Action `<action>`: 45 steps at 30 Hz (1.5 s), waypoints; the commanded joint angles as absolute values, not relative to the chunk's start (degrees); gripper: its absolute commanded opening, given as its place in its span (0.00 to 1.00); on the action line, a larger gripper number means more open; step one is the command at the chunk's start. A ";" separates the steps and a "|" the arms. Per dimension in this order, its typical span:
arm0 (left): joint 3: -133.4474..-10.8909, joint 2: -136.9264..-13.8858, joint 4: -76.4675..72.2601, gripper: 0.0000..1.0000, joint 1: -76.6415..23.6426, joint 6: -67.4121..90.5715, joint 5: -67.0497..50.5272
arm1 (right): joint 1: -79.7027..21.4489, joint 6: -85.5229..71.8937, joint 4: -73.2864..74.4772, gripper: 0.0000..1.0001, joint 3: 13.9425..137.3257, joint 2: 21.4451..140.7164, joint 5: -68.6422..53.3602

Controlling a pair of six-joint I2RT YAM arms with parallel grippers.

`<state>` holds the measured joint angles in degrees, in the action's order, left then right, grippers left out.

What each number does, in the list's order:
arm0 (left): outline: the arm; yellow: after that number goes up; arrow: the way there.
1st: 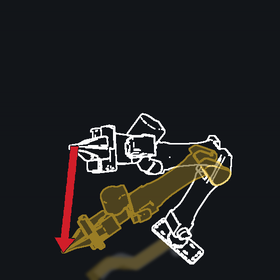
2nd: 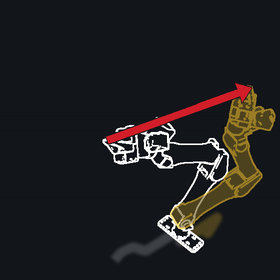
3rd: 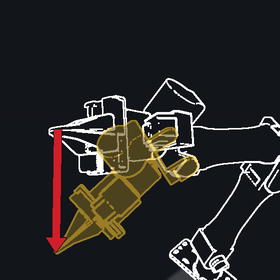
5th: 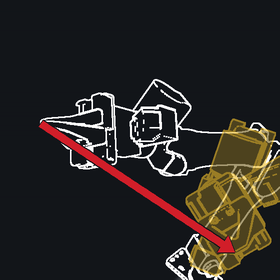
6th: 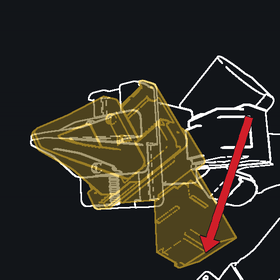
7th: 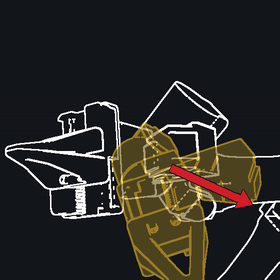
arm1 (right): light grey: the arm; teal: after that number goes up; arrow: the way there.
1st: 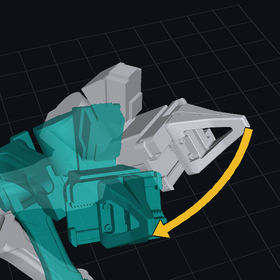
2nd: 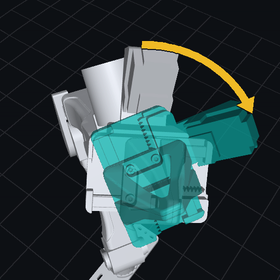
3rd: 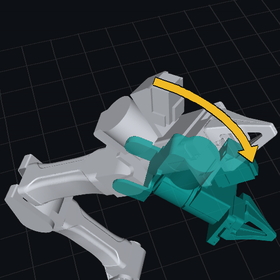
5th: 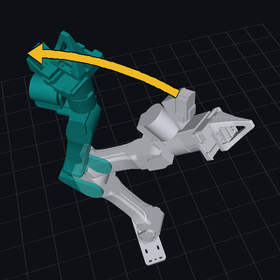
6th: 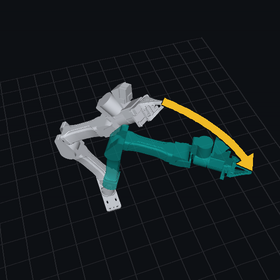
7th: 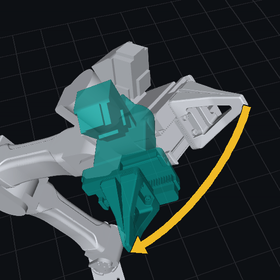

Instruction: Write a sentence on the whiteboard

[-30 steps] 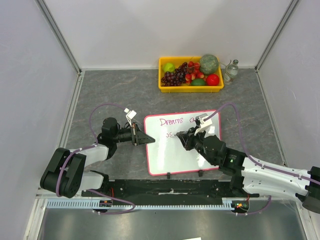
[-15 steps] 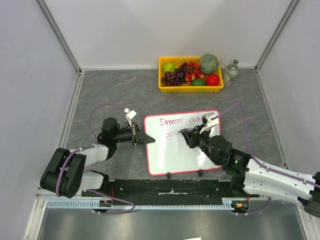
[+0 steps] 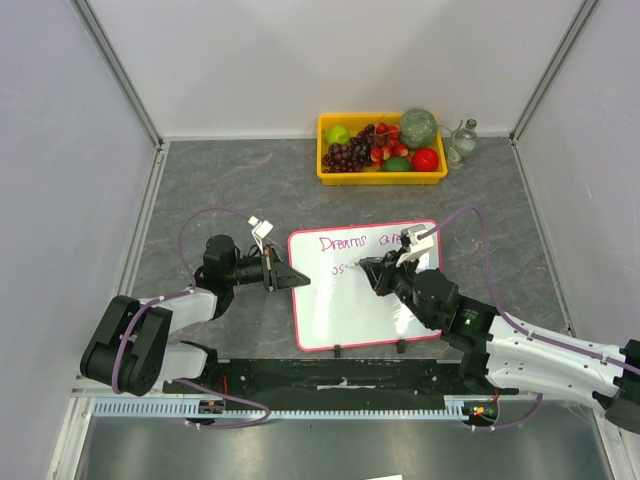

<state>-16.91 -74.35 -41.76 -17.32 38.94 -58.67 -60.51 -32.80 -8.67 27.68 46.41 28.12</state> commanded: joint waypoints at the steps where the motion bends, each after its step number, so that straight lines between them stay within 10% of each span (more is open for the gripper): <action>1: -15.73 -74.88 -37.97 0.02 -17.58 30.50 -53.70 | -60.03 -32.17 -9.05 0.00 29.18 47.72 28.22; 45: -15.73 -74.97 -37.88 0.02 -17.58 30.50 -53.79 | -57.48 -33.40 -7.03 0.00 29.09 41.84 22.94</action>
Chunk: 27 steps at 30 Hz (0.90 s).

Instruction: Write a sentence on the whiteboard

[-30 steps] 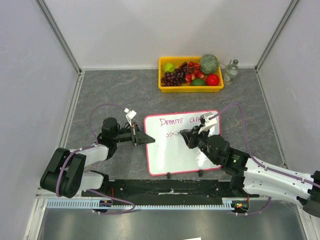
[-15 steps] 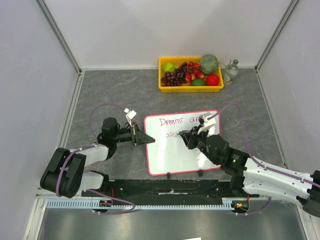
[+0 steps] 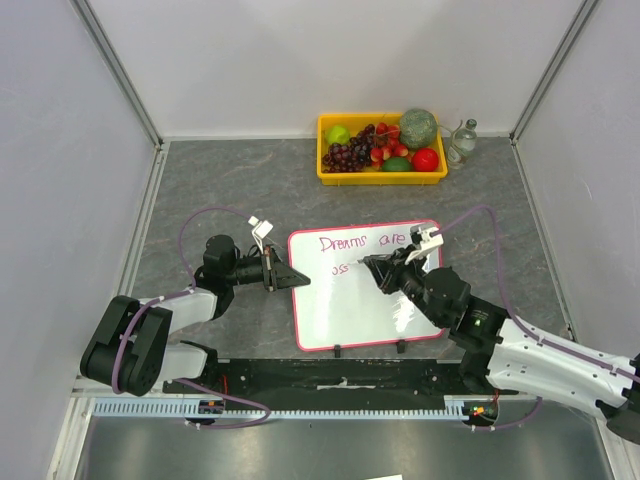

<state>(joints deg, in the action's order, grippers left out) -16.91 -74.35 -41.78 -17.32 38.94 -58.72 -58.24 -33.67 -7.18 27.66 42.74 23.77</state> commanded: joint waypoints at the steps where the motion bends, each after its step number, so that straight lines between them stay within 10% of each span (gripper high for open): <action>1: -15.73 -74.88 -37.88 0.02 -17.58 30.50 -53.70 | -57.22 -33.31 -6.77 0.00 29.09 42.01 23.20; 27: -15.82 -74.97 -38.06 0.02 -17.58 30.50 -53.70 | -56.07 -33.31 -3.96 0.00 25.67 42.28 21.19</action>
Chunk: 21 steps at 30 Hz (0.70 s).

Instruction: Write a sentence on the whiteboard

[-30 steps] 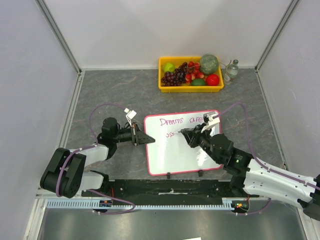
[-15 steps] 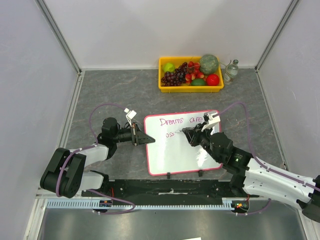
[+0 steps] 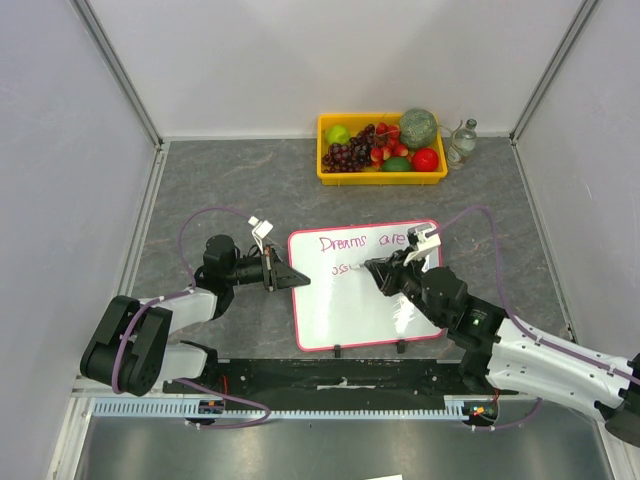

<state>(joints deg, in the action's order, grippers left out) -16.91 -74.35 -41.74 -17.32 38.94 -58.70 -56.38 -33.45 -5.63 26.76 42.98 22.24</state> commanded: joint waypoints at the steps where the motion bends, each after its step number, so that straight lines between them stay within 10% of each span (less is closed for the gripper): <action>1: -15.82 -74.97 -38.06 0.02 -17.49 30.59 -53.70 | -56.07 -33.22 -3.61 0.00 25.58 42.28 20.83; 21: -15.73 -74.88 -37.97 0.02 -17.58 30.50 -53.70 | -56.07 -31.91 -8.00 0.00 29.88 41.83 21.88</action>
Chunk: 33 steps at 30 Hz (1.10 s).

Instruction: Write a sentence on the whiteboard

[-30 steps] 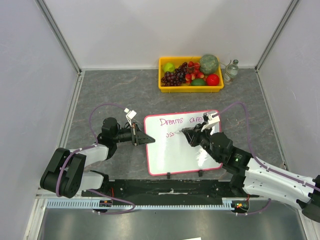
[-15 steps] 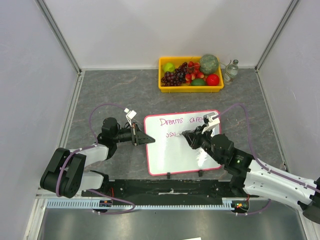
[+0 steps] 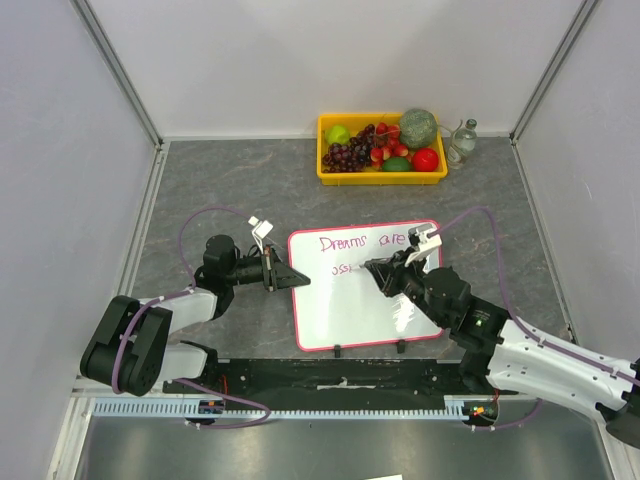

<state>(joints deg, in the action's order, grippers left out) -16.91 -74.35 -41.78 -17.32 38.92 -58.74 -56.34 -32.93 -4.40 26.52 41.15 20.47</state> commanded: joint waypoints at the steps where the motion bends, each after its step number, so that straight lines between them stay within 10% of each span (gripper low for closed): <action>1: -15.73 -74.97 -37.97 0.02 -17.58 30.59 -53.79 | -56.07 -31.82 -8.17 0.00 30.06 42.18 22.41; 33: -15.82 -75.06 -37.97 0.02 -17.58 30.50 -53.70 | -55.46 -31.11 -8.61 0.00 30.41 42.71 27.33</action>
<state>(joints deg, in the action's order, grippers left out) -16.91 -74.30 -41.76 -17.32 38.92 -58.76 -55.64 -32.08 -7.88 28.01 42.00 25.04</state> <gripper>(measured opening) 0.085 0.207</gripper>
